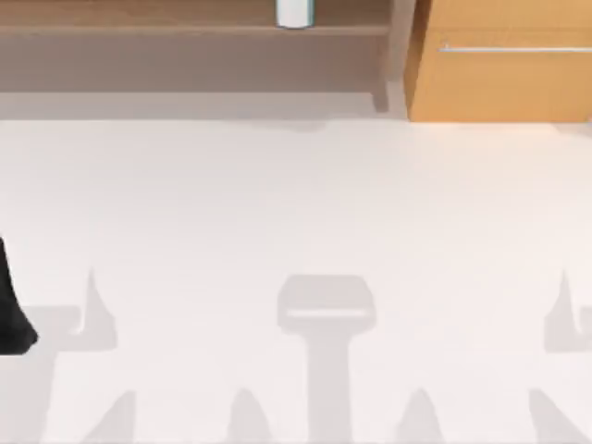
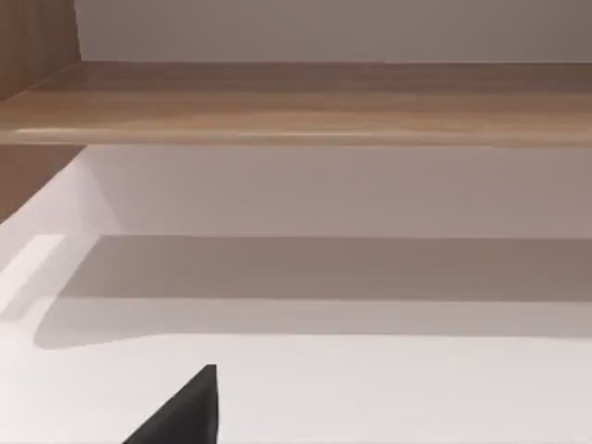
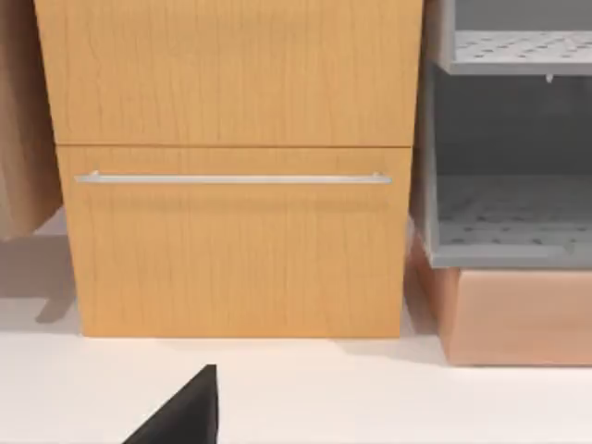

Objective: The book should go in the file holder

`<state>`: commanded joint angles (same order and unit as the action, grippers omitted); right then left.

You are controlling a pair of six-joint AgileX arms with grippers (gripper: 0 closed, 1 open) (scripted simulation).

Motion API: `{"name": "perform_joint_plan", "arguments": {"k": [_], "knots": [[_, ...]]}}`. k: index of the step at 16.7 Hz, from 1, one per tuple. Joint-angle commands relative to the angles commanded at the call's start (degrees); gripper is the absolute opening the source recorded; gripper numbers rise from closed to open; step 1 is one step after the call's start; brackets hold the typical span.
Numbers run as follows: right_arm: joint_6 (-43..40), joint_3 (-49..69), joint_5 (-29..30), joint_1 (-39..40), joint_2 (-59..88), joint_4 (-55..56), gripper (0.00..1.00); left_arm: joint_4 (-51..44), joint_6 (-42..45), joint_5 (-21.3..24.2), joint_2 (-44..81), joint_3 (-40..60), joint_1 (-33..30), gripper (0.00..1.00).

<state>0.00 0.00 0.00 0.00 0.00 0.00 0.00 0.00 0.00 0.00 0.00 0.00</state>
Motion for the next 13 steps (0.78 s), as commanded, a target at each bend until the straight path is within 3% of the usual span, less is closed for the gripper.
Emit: {"name": "perform_joint_plan", "arguments": {"k": [6,13], "knots": [[-0.1,4.6,3.6,4.2,5.8,1.4,1.00,0.0,0.0,0.0,0.0,0.0,0.0,1.00],[-0.6,27.4,19.0,21.4,38.1,8.9,1.00,0.0,0.0,0.0,0.0,0.0,0.0,1.00]]}}
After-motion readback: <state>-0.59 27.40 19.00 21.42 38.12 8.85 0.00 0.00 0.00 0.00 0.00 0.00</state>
